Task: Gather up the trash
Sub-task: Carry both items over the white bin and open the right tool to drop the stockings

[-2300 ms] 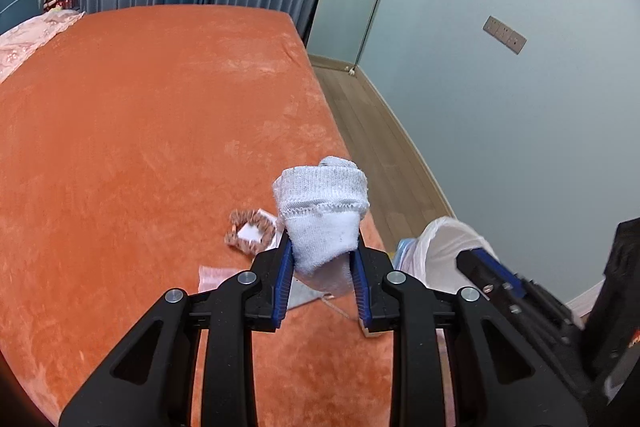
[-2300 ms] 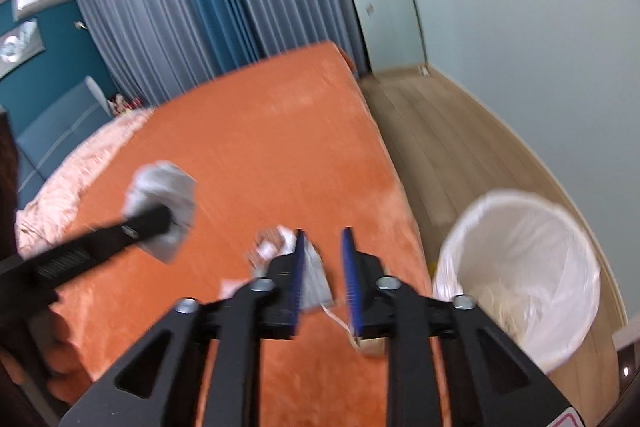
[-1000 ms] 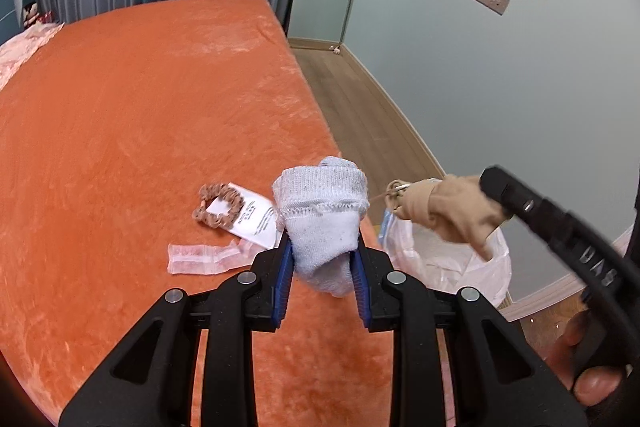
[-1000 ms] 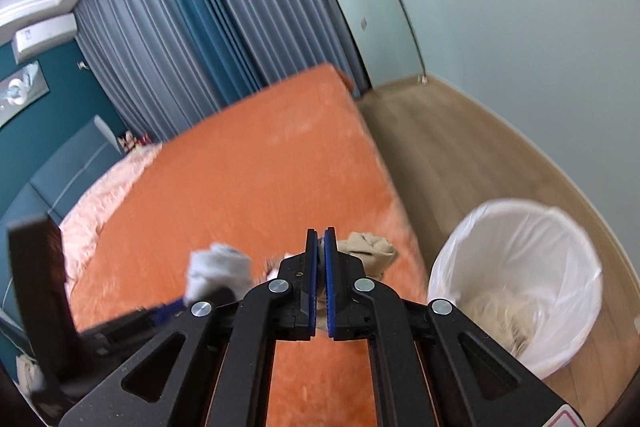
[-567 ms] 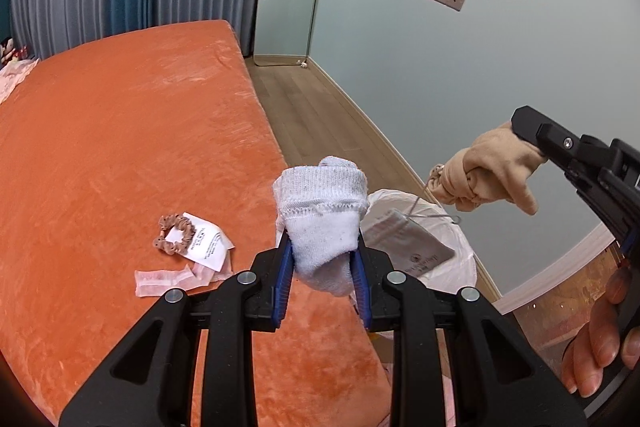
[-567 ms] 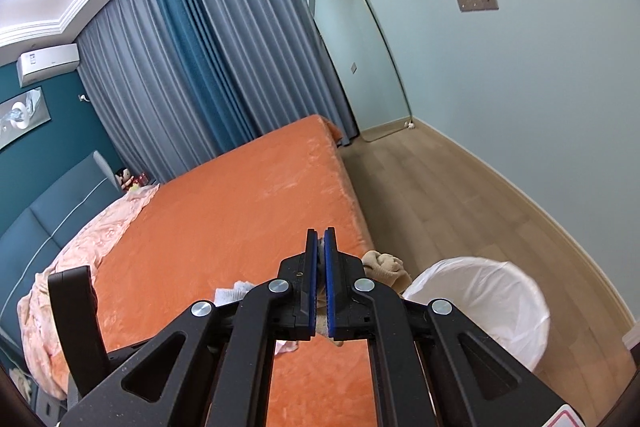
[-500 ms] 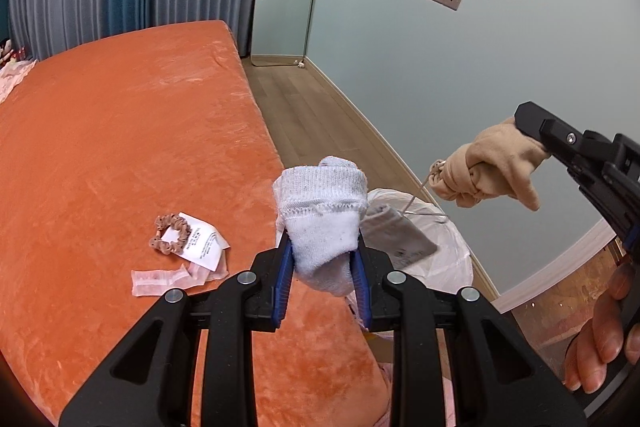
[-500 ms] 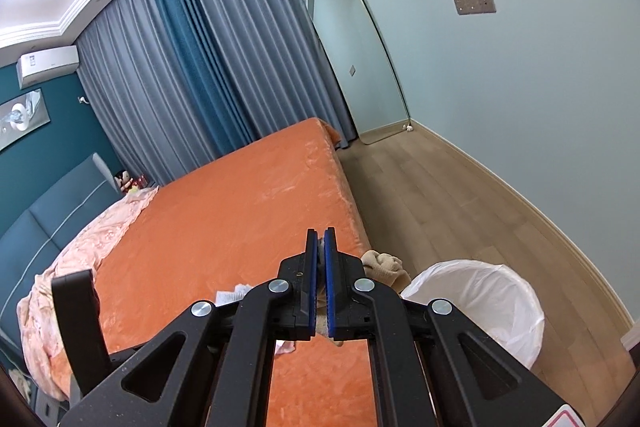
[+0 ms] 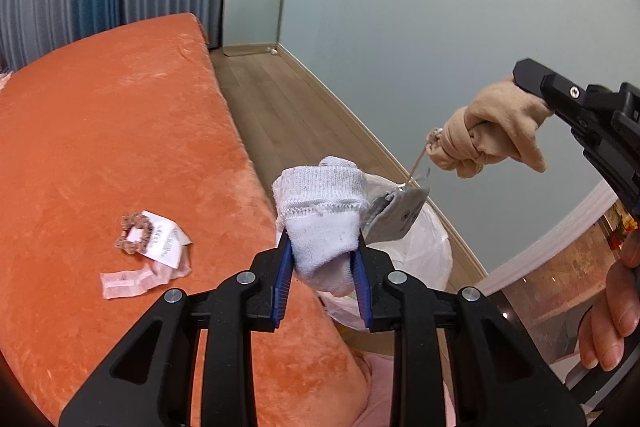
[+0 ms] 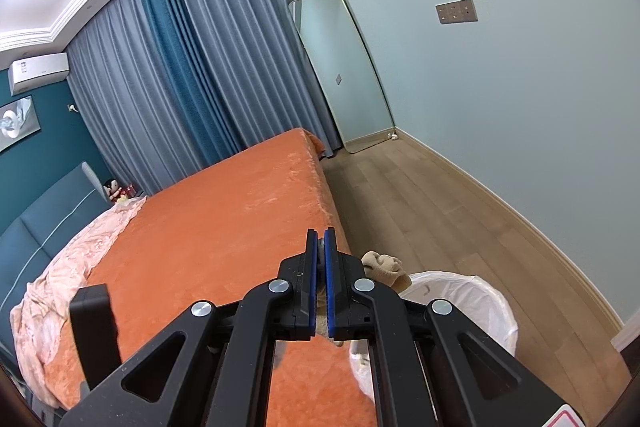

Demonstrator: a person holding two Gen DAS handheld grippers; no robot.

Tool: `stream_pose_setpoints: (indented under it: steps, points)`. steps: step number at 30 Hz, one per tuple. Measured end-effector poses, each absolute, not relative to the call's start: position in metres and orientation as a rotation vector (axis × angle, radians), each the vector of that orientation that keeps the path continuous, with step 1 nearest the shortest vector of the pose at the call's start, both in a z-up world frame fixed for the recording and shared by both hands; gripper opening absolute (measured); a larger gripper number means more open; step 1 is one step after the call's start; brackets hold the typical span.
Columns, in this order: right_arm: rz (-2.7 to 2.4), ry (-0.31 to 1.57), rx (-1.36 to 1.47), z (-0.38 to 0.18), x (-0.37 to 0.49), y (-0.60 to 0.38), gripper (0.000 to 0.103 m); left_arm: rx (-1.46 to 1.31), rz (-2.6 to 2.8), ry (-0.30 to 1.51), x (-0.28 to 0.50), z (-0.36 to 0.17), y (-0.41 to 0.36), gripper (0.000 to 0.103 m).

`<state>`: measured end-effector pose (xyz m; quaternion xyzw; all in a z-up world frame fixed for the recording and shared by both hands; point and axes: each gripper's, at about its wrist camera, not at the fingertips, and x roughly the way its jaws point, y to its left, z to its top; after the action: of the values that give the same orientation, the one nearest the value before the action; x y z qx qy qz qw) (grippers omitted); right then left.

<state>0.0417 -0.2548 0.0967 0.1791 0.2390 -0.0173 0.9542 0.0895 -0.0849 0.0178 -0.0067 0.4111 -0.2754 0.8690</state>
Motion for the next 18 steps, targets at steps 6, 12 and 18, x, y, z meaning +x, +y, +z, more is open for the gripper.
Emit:
stream_pose_setpoints:
  steps: [6, 12, 18]
  points:
    - [-0.069, 0.488, 0.365, 0.093, 0.040, -0.274, 0.003, 0.033, -0.664, 0.887, 0.091, 0.004, -0.130, 0.028]
    - [-0.099, 0.497, 0.372, 0.088, 0.041, -0.293, 0.003, 0.062, -0.718, 0.896, 0.094, -0.010, -0.166, 0.044]
    - [-0.093, 0.512, 0.404, 0.081, 0.042, -0.307, 0.003, 0.111, -0.730, 0.862, 0.096, -0.016, -0.193, 0.065]
